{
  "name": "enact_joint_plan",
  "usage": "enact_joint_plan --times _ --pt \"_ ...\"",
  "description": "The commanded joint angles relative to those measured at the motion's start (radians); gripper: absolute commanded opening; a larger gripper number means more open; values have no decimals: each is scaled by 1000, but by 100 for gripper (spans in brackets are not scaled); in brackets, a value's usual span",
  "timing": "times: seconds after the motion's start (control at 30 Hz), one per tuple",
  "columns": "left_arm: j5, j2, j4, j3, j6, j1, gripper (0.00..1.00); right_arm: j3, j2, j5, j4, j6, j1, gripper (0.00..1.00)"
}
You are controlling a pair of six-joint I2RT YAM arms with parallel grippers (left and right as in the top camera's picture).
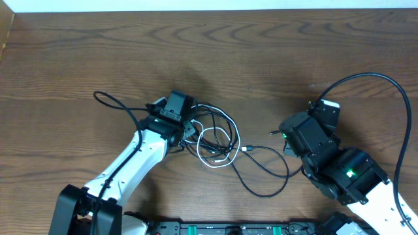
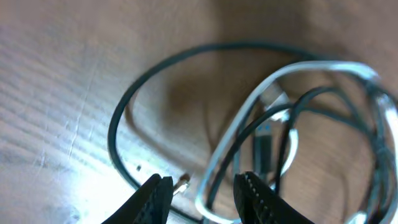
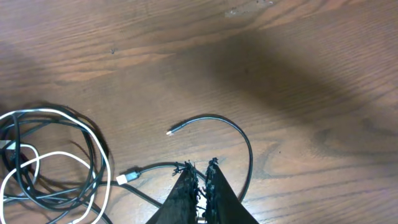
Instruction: Untangle cables
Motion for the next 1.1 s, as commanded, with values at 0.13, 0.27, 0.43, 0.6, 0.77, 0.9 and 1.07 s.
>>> enact_joint_plan --times 0.13,0.27,0.43,0.6,0.77,0.9,1.07 --pt "24 1 65 -82 -5 3 39 8 6 5 -2 11 -5 5" --pt "24 1 111 -95 -5 3 39 8 7 -2 -1 11 -5 4" --pt "26 1 117 -95 -5 3 34 8 7 -2 0 11 -5 5" --pt "28 1 114 -95 -5 3 19 8 9 -2 0 11 -5 6" --pt "27 0 110 -94 -5 3 8 8 13 -2 0 11 -5 6" --pt "24 -5 110 -94 -4 3 8 8 17 -3 0 11 -5 6" --pt "25 -82 92 -89 45 3 8 8 35 -28 0 11 -5 6"
